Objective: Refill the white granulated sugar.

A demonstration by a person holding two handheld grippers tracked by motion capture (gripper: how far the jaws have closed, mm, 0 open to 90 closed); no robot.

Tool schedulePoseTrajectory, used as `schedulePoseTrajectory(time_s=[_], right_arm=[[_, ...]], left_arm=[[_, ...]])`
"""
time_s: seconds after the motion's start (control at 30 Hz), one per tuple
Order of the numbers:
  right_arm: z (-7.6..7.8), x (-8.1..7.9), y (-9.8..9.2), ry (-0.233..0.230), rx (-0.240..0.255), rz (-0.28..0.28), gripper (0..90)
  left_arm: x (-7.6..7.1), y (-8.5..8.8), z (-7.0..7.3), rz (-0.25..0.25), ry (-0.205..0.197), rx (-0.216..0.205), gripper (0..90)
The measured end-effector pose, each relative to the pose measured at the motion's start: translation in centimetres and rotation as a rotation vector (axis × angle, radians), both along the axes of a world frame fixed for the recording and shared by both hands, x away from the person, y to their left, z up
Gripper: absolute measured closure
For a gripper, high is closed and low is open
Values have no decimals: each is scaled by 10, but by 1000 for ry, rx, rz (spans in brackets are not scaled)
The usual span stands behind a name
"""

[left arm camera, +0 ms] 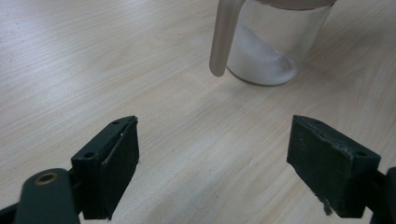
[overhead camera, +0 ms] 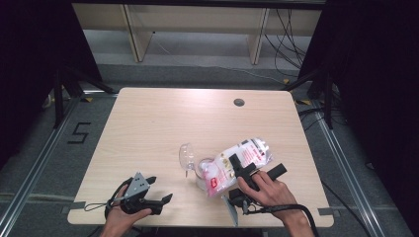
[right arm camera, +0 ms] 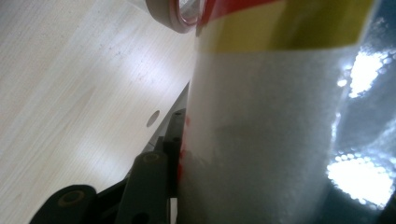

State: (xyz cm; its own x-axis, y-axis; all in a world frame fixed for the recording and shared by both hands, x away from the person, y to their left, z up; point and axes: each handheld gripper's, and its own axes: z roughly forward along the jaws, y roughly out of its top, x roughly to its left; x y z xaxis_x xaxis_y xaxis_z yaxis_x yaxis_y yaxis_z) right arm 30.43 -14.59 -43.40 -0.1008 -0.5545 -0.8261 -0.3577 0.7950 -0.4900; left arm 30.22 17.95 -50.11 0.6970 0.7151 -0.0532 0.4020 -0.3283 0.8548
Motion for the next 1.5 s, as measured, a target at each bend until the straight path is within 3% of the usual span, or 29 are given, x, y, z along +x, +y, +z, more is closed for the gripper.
schedulePoseTrajectory(time_s=[0.13,0.23,0.3,0.57,0.63,0.67,0.77,0.83,0.93,1.2,1.27,1.3,1.5], right_arm=[[0,0,1,-8,9,-1,647],[4,1,4,-7,-32,13,648],[2,0,3,-14,-1,5,650],[3,0,-1,-10,-7,4,658],[2,0,-3,-4,12,-7,660],[3,0,-3,-5,1,-2,661],[4,0,-5,-11,-13,5,663],[4,-1,-6,-9,4,-6,665],[6,-1,-7,-19,-12,4,667],[8,-3,-9,-5,-7,-5,675],[6,-4,-11,-12,24,-20,676],[7,-3,-11,-18,0,-5,676],[9,-5,-14,-23,-9,-6,678]], left_arm=[[0,0,0,1,2,0,165],[0,0,0,1,3,0,165],[0,0,0,2,2,3,166],[-1,1,1,16,13,-9,166],[-1,1,1,16,12,-10,165],[-2,-1,0,21,11,-25,166],[-2,1,1,18,12,-14,165],[-2,1,1,19,12,-15,165],[-1,2,2,4,0,0,165],[-2,1,1,16,11,-19,165],[-2,1,1,19,12,-17,165],[-2,1,1,18,13,-21,165],[-2,1,1,24,11,-17,165]])
